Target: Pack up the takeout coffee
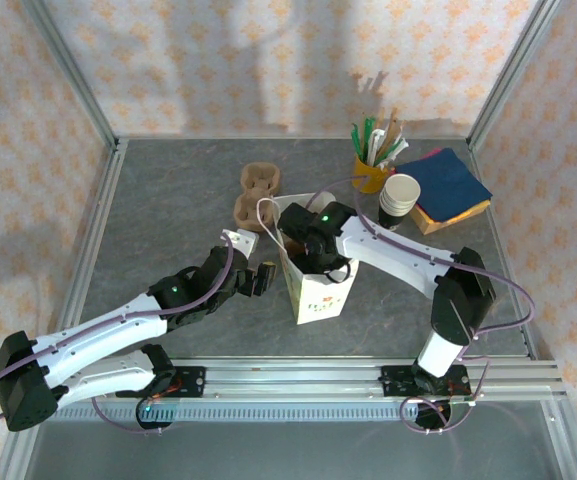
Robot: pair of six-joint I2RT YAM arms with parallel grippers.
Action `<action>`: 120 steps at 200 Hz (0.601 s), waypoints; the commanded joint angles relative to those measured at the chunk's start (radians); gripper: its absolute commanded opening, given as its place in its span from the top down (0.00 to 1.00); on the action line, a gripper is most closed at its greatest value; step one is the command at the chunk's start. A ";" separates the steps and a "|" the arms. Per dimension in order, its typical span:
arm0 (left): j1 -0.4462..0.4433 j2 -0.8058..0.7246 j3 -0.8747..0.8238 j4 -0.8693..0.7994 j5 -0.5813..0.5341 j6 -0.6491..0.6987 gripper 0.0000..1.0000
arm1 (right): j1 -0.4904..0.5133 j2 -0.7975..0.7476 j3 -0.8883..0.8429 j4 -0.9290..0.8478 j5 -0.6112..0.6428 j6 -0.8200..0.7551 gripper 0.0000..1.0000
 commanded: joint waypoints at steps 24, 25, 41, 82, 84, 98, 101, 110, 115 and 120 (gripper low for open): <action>-0.006 -0.022 0.000 -0.010 -0.021 0.002 0.10 | 0.000 -0.008 0.047 -0.037 0.044 0.001 0.14; -0.006 -0.022 0.001 -0.010 -0.021 0.002 0.10 | -0.001 -0.008 0.047 -0.037 0.045 -0.001 0.14; -0.006 -0.023 0.000 -0.009 -0.022 0.003 0.10 | 0.000 -0.011 0.052 -0.042 0.052 0.002 0.13; -0.006 -0.026 0.000 -0.009 -0.020 0.004 0.10 | 0.001 -0.015 0.061 -0.051 0.060 0.008 0.12; -0.006 -0.027 0.000 -0.009 -0.020 0.004 0.10 | 0.001 -0.016 0.062 -0.052 0.062 0.009 0.12; -0.006 -0.027 0.000 -0.009 -0.020 0.004 0.11 | 0.001 -0.018 0.069 -0.054 0.064 0.011 0.12; -0.006 -0.029 0.000 -0.010 -0.022 0.004 0.10 | 0.001 -0.018 0.069 -0.055 0.064 0.011 0.12; -0.006 -0.028 -0.001 -0.010 -0.022 0.004 0.10 | 0.000 -0.017 0.074 -0.059 0.070 0.014 0.12; -0.006 -0.029 0.000 -0.010 -0.022 0.004 0.10 | 0.000 -0.017 0.076 -0.063 0.073 0.016 0.12; -0.005 -0.029 0.000 -0.010 -0.022 0.004 0.11 | 0.001 -0.017 0.078 -0.065 0.075 0.014 0.11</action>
